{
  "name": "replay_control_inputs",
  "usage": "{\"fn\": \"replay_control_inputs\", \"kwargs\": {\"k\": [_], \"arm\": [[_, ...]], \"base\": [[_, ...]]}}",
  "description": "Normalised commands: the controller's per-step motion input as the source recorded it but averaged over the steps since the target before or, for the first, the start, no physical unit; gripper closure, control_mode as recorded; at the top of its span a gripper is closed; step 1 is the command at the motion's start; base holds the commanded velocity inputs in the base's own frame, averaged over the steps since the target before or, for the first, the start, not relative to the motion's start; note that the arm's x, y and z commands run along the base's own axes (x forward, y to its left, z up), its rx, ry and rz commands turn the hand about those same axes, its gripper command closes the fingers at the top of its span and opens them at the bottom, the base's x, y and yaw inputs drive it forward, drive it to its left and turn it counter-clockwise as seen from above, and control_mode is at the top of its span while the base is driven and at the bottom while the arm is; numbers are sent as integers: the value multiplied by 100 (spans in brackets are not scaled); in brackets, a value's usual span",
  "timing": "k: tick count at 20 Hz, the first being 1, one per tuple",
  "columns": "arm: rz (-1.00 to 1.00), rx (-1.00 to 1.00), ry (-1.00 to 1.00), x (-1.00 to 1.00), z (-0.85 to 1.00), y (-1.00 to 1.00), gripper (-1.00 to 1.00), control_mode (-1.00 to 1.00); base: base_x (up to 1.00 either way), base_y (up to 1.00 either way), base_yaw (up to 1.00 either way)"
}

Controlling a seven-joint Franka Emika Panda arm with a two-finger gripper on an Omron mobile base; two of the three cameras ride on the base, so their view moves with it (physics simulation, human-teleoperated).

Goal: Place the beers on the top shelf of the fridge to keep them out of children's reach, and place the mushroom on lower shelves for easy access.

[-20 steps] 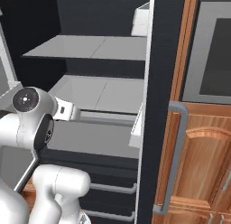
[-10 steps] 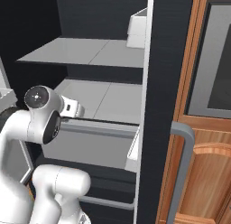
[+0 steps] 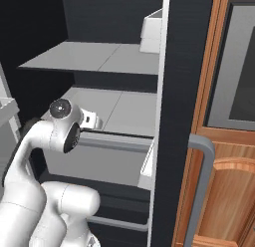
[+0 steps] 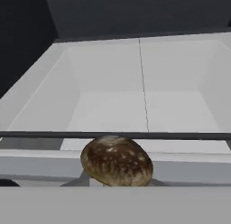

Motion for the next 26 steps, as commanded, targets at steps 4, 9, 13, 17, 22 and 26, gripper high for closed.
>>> {"fn": "replay_control_inputs", "kwargs": {"k": [4,9,13,17,22,26], "arm": [[0,-6,8,73,-49,0,100,-100],[0,0,1,73,-38,0,100,-100],[0,0,4,78,-21,0,100,-100],[0,0,6,87,-10,0,100,-100],[0,0,5,88,-8,0,100,-100],[0,0,2,83,-3,0,-100,-100]], "base": [[0,0,0],[0,0,0],[0,0,0],[0,0,0],[0,0,0],[0,0,0]]}}
